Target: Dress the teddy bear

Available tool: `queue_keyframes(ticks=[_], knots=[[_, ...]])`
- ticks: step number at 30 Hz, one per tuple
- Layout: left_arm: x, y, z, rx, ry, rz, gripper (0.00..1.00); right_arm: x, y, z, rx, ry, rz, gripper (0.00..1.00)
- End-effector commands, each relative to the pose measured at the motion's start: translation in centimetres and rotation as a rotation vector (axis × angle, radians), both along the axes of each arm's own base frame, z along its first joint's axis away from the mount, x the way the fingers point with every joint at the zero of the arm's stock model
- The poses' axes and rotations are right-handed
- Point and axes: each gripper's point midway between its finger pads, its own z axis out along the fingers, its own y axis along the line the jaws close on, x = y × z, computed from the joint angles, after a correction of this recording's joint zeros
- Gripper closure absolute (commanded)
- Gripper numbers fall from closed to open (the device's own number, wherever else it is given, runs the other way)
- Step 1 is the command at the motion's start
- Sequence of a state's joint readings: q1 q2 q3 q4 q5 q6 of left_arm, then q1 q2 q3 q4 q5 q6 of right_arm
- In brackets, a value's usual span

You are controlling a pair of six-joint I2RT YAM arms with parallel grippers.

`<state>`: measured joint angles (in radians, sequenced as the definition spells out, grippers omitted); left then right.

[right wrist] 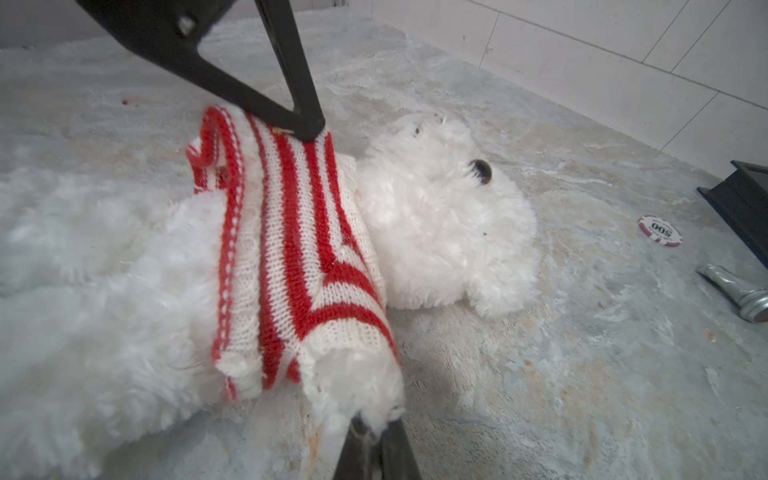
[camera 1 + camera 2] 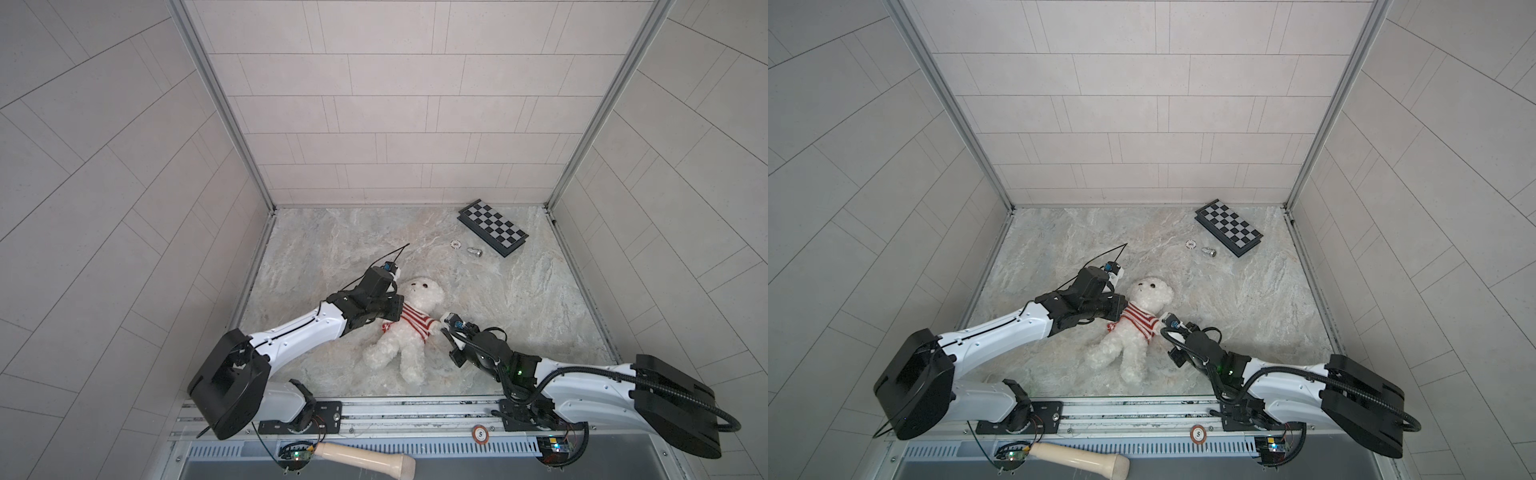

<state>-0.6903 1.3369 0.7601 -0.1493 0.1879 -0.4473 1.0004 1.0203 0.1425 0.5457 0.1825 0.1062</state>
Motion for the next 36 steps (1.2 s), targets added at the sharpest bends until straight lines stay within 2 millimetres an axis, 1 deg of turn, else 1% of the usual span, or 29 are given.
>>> queue_keyframes(ticks=[1, 4, 6, 9, 12, 13, 14, 15, 16, 18, 19, 20, 22, 24, 26, 28, 30, 33, 36], knots=[[1.0, 1.9, 0.5, 0.004, -0.049, 0.089, 1.00, -0.8, -0.7, -0.1, 0.019, -0.009, 0.021, 1.00], [0.6, 2.4, -0.1, 0.020, -0.043, 0.086, 1.00, -1.2, -0.7, 1.1, 0.073, -0.040, 0.045, 1.00], [0.3, 2.0, -0.2, 0.010, -0.040, 0.064, 1.00, -1.1, -0.9, 1.5, 0.074, -0.052, 0.036, 1.00], [-0.8, 0.6, -0.1, 0.039, -0.045, -0.007, 1.00, -0.7, -1.1, 1.7, 0.041, -0.056, 0.012, 1.00], [-2.3, -1.1, -0.2, 0.065, -0.036, -0.087, 1.00, -0.2, -0.9, 1.9, 0.021, -0.066, 0.000, 1.00], [-2.8, -1.5, -0.4, 0.069, -0.029, -0.103, 0.98, 0.0, -0.7, 1.9, 0.020, -0.065, -0.005, 1.00], [-3.1, -1.6, -0.5, 0.068, -0.023, -0.109, 0.93, 0.2, -0.5, 1.6, 0.012, -0.059, -0.006, 1.00], [-3.4, -1.5, -0.7, 0.069, -0.015, -0.108, 0.85, 0.3, -0.3, 1.5, 0.012, -0.056, -0.004, 1.00], [-3.6, -1.2, -0.8, 0.069, -0.011, -0.100, 0.74, 0.3, 0.0, 1.4, 0.016, -0.052, 0.000, 1.00], [-3.6, -0.3, -0.3, 0.081, -0.029, -0.076, 0.47, 0.3, 0.7, 1.4, 0.028, -0.047, 0.021, 1.00], [-3.6, -0.1, 0.3, 0.083, -0.043, -0.075, 0.42, 0.3, 1.0, 1.4, 0.034, -0.048, 0.032, 1.00], [-3.6, 0.1, 1.1, 0.083, -0.060, -0.075, 0.41, 0.3, 1.4, 1.5, 0.044, -0.051, 0.049, 1.00], [-3.6, -0.1, 2.2, 0.085, -0.075, -0.085, 0.42, 0.0, 2.1, 1.9, 0.078, -0.061, 0.082, 1.00], [-3.8, -0.8, 2.6, 0.088, -0.081, -0.109, 0.48, -0.2, 2.6, 2.5, 0.108, -0.063, 0.103, 1.00], [-4.2, -1.9, 2.2, 0.104, -0.071, -0.141, 0.57, -0.3, 3.2, 2.6, 0.100, -0.053, 0.129, 1.00], [-4.7, -2.6, 1.0, 0.113, -0.043, -0.155, 0.68, 0.0, 3.3, 2.5, 0.090, -0.045, 0.116, 1.00], [-5.0, -2.7, -0.2, 0.105, -0.018, -0.147, 0.74, 0.4, 2.9, 2.5, 0.090, -0.050, 0.082, 1.00], [-5.8, -2.4, -2.1, 0.105, 0.013, -0.145, 0.75, 0.7, 2.5, 2.6, 0.109, -0.058, 0.051, 1.00], [-6.5, -2.3, -3.8, 0.134, 0.039, -0.156, 0.75, 0.7, 2.7, 2.3, 0.110, -0.051, 0.052, 1.00]])
